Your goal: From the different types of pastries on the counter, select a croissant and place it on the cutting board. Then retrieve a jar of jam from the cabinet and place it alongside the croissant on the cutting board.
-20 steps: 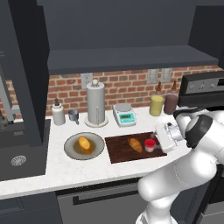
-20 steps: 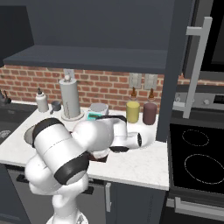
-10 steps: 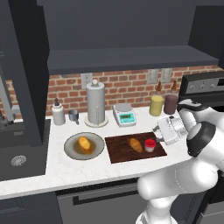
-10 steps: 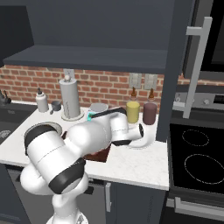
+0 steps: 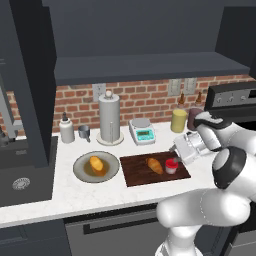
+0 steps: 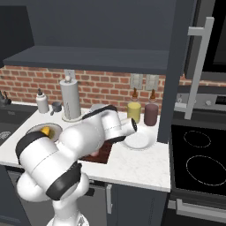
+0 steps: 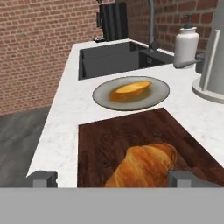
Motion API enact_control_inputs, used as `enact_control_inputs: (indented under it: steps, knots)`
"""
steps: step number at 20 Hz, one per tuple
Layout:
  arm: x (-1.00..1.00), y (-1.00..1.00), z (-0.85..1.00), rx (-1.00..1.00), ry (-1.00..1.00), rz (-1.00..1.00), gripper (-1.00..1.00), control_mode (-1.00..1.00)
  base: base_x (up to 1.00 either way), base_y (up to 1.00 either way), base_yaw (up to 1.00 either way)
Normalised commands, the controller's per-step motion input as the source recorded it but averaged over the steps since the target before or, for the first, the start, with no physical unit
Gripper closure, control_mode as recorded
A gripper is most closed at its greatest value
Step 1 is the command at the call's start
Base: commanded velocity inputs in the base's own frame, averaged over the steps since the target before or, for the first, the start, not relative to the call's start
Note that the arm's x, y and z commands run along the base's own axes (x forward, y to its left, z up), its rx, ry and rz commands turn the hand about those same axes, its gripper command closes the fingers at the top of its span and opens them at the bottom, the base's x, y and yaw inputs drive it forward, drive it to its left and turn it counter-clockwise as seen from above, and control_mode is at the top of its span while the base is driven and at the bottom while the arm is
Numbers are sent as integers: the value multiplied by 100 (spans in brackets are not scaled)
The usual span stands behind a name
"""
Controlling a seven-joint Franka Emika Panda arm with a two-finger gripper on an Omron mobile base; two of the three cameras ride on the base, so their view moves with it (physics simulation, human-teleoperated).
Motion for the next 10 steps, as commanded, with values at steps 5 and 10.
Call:
enact_control_inputs:
  steps: [5, 10]
  knots:
    - [-40, 25, 14, -2, -10, 6, -100, -100, 0, 0, 0]
    - [-21, 46, 30, -6, -4, -2, -100, -100, 0, 0, 0]
